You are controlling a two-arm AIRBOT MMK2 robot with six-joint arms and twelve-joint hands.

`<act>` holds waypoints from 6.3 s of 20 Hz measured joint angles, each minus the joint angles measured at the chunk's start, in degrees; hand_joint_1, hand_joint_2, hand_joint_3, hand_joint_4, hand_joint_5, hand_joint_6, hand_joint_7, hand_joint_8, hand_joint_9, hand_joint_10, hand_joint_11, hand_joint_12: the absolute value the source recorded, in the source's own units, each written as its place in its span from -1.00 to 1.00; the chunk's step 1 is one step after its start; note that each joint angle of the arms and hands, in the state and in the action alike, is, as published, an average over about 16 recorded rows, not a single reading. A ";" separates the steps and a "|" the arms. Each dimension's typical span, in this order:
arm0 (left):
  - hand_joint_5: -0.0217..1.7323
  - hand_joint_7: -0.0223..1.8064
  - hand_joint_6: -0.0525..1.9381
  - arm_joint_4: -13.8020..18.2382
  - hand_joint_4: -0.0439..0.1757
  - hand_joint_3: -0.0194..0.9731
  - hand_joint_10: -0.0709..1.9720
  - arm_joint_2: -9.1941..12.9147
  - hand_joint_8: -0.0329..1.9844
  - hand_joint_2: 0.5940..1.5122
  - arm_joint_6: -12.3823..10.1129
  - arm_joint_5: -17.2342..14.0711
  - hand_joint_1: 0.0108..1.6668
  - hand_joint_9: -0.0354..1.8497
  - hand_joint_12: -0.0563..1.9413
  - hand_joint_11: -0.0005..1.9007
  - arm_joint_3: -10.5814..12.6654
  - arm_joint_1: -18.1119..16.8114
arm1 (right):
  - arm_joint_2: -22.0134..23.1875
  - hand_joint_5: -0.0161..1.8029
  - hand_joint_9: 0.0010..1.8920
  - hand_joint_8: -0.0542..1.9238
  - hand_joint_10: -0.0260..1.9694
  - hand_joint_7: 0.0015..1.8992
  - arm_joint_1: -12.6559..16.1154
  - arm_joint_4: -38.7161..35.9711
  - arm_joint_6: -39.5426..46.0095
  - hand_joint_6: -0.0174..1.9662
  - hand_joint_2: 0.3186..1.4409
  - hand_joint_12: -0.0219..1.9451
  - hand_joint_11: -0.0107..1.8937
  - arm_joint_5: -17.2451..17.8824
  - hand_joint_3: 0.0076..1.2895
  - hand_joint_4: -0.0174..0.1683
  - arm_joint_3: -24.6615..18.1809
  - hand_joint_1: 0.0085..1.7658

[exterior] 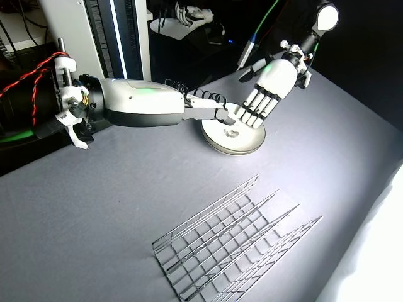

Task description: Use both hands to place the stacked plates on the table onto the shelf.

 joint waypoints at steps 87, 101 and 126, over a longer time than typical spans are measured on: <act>-0.88 -0.88 -0.95 -1.63 -0.61 -0.93 -0.93 -1.41 -0.96 0.02 -2.63 4.11 -1.00 -0.86 -0.86 -0.94 -0.31 -10.97 | -21.30 -0.14 -0.04 -0.06 0.25 -0.06 -0.45 5.20 -1.90 -0.04 0.25 0.34 -0.21 -13.46 -0.99 -0.87 2.05 0.45; -0.85 -0.86 -0.95 -4.92 -0.61 -0.93 -0.92 7.87 -0.95 0.03 2.93 6.08 -0.99 -0.85 -0.85 -0.93 -1.45 -16.60 | -18.75 -0.06 -0.06 0.04 0.25 0.00 5.53 15.15 -0.16 0.15 0.26 0.31 -0.21 -15.91 -0.99 -0.83 -2.11 0.49; -0.85 -0.85 -0.95 -9.22 -0.61 -0.94 -0.92 12.01 -0.95 0.00 17.59 13.50 -0.99 -0.85 -0.83 -0.94 -4.87 -16.56 | -17.80 0.02 -0.03 -0.07 0.17 0.09 13.19 51.00 5.55 0.02 0.26 0.24 -0.14 -26.56 -0.99 -0.90 -3.45 0.53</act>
